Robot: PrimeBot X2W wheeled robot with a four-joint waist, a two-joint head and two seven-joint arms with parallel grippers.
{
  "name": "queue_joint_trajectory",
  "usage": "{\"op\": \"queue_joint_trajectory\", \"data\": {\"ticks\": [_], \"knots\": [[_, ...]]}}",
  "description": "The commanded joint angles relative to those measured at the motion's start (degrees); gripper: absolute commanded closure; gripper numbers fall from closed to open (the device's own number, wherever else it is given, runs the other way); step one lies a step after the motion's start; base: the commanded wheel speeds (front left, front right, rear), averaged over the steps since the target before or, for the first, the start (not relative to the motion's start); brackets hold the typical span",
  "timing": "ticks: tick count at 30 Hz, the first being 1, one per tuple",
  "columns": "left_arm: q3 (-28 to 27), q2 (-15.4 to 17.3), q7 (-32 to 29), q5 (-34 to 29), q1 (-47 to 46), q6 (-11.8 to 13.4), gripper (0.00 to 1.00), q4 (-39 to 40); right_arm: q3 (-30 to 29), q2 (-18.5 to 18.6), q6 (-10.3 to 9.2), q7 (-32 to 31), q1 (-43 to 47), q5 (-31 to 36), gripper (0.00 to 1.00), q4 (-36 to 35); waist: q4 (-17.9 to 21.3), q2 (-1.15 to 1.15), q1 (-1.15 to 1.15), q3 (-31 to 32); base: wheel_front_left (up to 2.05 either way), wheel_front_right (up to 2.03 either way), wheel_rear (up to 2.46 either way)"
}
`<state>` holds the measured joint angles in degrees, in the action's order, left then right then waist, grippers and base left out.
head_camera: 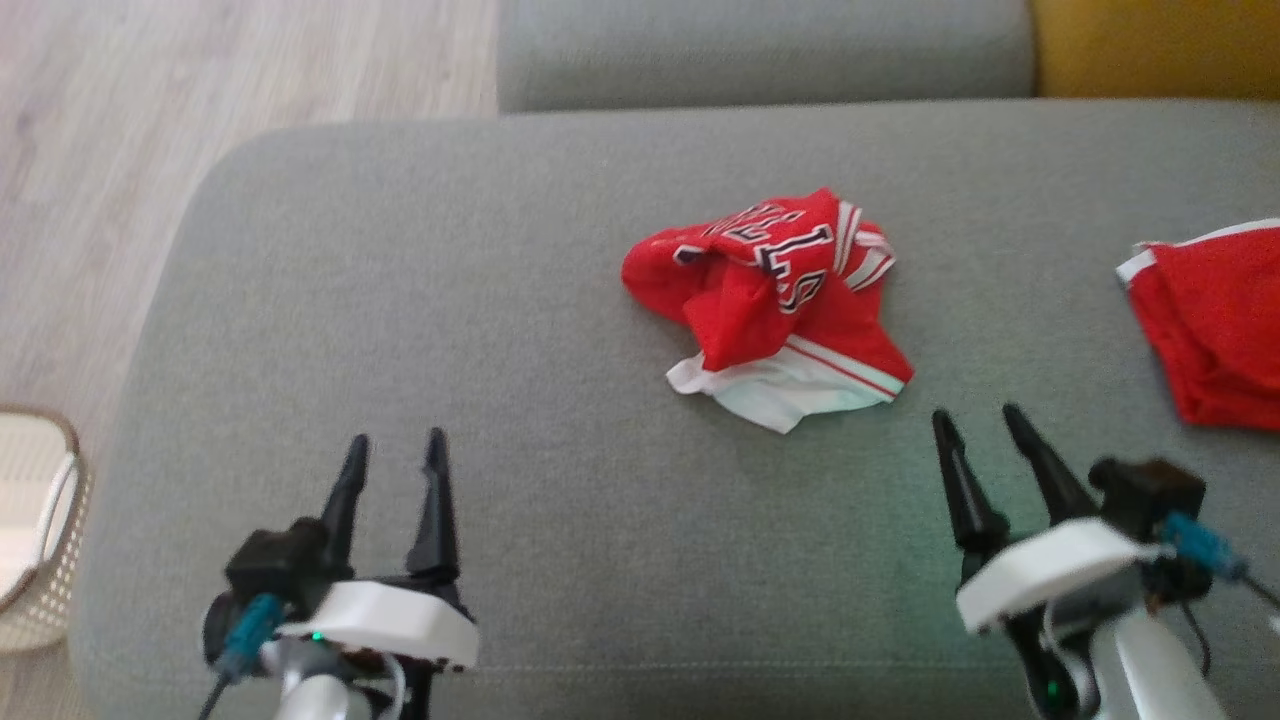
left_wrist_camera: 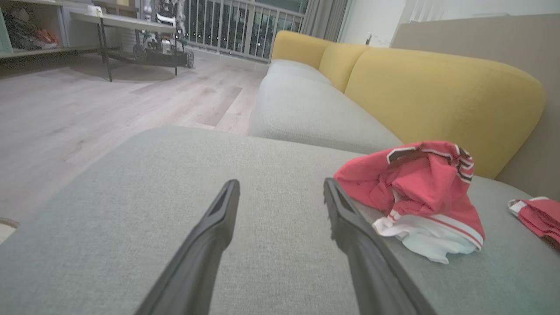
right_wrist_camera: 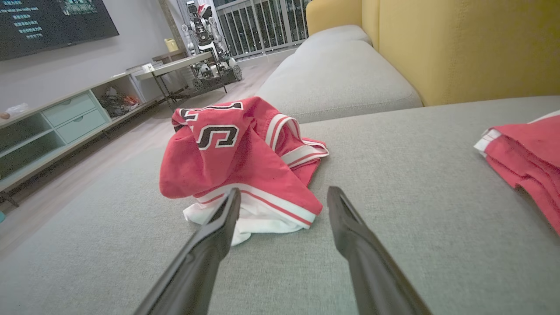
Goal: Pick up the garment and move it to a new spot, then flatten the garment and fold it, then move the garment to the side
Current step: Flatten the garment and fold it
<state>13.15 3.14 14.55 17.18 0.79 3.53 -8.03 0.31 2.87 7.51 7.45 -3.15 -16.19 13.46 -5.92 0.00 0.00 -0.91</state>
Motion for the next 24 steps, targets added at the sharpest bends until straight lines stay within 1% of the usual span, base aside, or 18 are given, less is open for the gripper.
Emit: {"op": "queue_joint_trajectory", "data": {"ticks": [1,2,5,8,14,18,23,24], "knots": [[-1.08,-0.20,0.44,-0.88,-3.29,0.01,0.00,1.48,0.93,0.16,-0.02,-0.10,-4.34,0.40,0.00,-1.53,-1.00,0.00,0.00,-1.64,0.00,0.00,0.00],[-0.05,-0.23,0.45,-0.69,-4.16,0.50,0.00,1.52,0.28,0.54,-0.02,-0.98,-6.48,0.35,0.00,-0.25,-1.92,0.00,0.00,-3.36,0.00,0.00,0.00],[1.71,-0.24,0.45,-0.17,-5.48,1.38,0.00,1.58,-0.17,1.55,-0.02,-2.07,-10.03,-0.23,0.00,2.47,-3.35,0.00,0.00,-5.80,0.00,0.00,0.00],[3.43,-0.24,0.45,0.10,-6.82,2.31,0.00,1.60,0.67,3.90,-0.02,-3.16,-13.51,0.95,0.00,6.34,-5.00,0.00,0.00,-8.12,0.00,0.00,0.00],[5.82,-0.25,0.45,1.14,-8.79,4.11,0.00,2.01,1.35,7.21,-0.02,-5.23,-19.71,1.94,0.00,13.88,-7.72,0.00,0.00,-10.74,0.00,0.00,0.00],[6.89,-0.25,0.45,1.68,-9.40,4.83,0.00,2.10,3.98,9.28,-0.02,-6.49,-22.27,0.60,0.00,17.94,-8.81,0.00,0.00,-11.49,0.00,0.00,0.00],[7.08,-0.25,0.45,1.85,-9.53,5.30,0.00,2.00,8.77,11.02,-0.02,-7.93,-23.72,-2.50,0.00,21.41,-9.27,0.00,0.00,-11.46,0.00,0.00,0.00],[6.93,-0.25,0.45,1.83,-9.56,5.34,0.00,1.94,9.59,11.43,-0.02,-7.84,-23.94,-2.95,0.33,21.80,-9.26,0.00,0.00,-11.34,0.00,0.00,0.00]]}}
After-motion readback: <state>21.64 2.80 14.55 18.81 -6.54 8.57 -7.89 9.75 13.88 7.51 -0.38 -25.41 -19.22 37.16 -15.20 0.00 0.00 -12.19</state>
